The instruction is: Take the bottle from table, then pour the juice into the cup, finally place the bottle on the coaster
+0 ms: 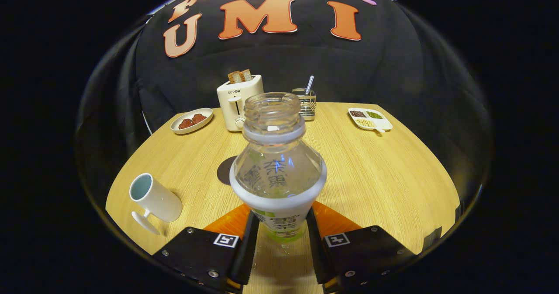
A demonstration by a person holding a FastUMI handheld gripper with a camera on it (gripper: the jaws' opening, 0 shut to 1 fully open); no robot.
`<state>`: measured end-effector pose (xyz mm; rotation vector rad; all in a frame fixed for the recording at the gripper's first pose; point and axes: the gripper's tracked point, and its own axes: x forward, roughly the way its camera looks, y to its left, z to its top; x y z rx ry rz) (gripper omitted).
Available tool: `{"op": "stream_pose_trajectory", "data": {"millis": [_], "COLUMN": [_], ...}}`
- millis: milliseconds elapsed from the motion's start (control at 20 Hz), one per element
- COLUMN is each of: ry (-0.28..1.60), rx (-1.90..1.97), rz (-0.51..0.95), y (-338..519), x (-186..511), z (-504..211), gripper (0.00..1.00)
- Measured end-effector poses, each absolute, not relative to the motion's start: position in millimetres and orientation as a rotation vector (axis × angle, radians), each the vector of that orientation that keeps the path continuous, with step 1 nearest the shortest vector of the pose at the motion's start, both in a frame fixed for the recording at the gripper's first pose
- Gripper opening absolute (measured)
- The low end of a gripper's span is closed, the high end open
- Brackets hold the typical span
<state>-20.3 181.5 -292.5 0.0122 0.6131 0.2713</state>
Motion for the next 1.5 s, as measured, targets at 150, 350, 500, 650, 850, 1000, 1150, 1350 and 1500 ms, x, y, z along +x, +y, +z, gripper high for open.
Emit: {"op": "stream_pose_trajectory", "data": {"millis": [150, 350, 500, 650, 850, 1000, 1150, 1350, 1500], "ry": [0.586, 0.530, 0.491, 0.439, 0.419, 0.405, 0.362, 0.309, 0.260], "rx": [-0.078, -0.253, -0.373, -0.496, -0.669, -0.776, -0.887, -1.003, -1.088], "rz": [0.294, 0.325, 0.347, 0.354, 0.342, 0.340, 0.333, 0.336, 0.342], "y": [192, 209, 227, 246, 262, 274, 280, 292, 301], "x": [-21, -22, -25, -24, -20, -17, -12, -7, -11], "z": [-269, -241, -225, -215, -220, -225, -226, -225, -221], "gripper": [0.55, 0.55, 0.55, 0.55, 0.55, 0.55, 0.55, 0.55, 0.55]}}
